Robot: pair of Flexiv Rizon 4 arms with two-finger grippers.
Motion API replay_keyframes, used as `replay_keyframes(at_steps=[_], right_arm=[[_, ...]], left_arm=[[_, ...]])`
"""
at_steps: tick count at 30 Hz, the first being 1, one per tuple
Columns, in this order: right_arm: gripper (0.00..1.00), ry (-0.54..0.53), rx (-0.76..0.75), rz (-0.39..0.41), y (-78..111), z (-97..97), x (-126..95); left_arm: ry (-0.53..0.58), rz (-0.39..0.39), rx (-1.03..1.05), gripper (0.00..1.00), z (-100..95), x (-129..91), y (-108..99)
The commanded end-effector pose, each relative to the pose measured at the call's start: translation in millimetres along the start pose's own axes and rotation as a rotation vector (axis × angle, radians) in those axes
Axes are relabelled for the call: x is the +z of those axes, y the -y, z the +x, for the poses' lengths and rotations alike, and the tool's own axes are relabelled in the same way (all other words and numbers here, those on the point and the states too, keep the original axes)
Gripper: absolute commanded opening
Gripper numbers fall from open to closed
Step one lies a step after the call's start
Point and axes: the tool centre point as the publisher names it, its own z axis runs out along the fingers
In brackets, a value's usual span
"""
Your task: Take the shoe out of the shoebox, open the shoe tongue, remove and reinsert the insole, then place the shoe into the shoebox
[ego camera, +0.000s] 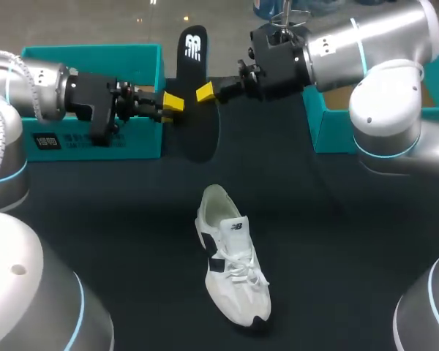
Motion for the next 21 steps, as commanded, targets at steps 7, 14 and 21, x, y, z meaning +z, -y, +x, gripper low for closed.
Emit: replay_keyframes(at_steps=[7, 14, 21], right_arm=[[0.00, 0.069, 0.015, -0.002, 8.2, -14.3, -31.0], [0.00, 0.076, 0.008, 0.001, 5.7, -16.3, -32.1], [0.00, 0.076, 0.016, 0.006, 6.2, -16.9, -30.9]], left_arm=[[-0.119, 0.168, -0.357, 1.00, 0.7, -53.2, 41.0], [-0.188, 0.185, -0.350, 1.00, 2.3, -64.4, 58.5], [-0.188, 0.185, -0.350, 1.00, 2.3, -64.4, 58.5]])
